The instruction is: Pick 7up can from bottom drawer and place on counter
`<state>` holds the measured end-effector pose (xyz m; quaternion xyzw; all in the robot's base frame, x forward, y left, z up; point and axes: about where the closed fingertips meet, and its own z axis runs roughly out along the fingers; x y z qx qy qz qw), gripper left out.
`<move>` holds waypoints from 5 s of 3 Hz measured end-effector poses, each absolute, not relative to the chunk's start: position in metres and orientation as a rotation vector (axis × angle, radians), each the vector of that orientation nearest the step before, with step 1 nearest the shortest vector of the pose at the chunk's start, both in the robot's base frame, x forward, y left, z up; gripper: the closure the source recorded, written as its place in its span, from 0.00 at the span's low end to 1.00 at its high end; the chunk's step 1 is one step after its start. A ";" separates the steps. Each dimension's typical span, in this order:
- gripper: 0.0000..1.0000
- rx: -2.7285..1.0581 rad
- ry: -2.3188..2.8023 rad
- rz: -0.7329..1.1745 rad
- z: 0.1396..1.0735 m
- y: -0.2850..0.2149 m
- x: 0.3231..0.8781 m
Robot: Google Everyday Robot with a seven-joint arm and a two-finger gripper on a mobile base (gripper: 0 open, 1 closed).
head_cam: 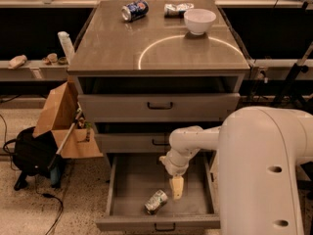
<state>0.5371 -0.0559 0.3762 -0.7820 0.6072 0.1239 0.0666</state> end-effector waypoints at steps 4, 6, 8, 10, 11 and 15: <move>0.00 -2.490 1.567 0.431 0.350 -0.049 0.525; 0.00 -2.493 1.545 0.342 0.329 -0.039 0.521; 0.00 -2.472 1.562 0.322 0.310 -0.025 0.530; 0.00 -2.458 1.629 0.362 0.284 -0.023 0.538; 0.00 -2.442 1.653 0.348 0.272 -0.027 0.538; 0.00 -2.455 1.697 0.401 0.196 -0.029 0.557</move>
Offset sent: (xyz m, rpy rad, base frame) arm -0.0014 -0.0015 -0.0184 0.0163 0.0073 0.0713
